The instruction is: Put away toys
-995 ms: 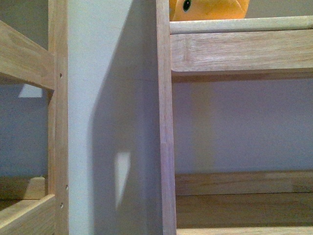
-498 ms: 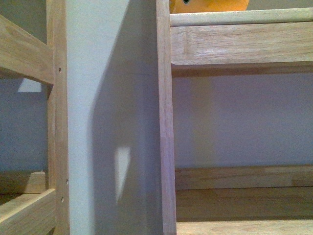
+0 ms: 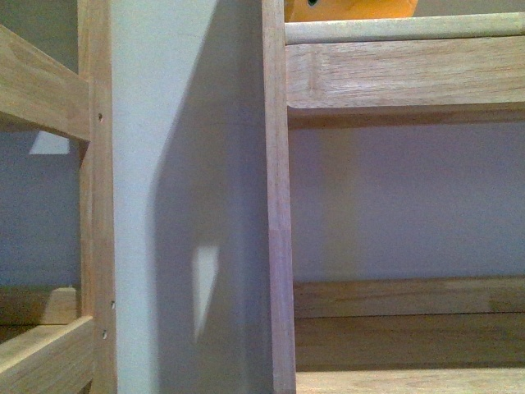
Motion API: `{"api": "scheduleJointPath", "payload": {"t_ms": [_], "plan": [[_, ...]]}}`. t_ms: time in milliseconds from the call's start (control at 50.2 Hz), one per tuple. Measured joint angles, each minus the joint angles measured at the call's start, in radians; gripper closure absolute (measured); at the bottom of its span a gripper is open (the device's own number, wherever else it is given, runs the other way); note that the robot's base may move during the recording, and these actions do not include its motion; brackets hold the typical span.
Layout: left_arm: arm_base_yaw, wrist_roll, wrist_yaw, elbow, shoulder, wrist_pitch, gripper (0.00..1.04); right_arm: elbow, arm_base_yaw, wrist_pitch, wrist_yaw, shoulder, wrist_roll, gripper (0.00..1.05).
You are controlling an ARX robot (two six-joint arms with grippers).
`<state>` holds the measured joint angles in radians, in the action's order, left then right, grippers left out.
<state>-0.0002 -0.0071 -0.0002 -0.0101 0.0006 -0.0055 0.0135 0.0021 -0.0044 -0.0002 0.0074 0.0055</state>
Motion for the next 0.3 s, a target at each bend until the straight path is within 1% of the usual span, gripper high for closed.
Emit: {"api": "scheduleJointPath", "payload": {"t_ms": [80, 299], "plan": [[0.0, 0.0, 0.0, 0.0, 0.0, 0.0, 0.06, 0.0, 0.0, 0.0, 0.0, 0.0, 0.004, 0.0], [0.0, 0.0, 0.0, 0.0, 0.0, 0.0, 0.06, 0.0, 0.0, 0.0, 0.0, 0.0, -0.002, 0.0]]}}
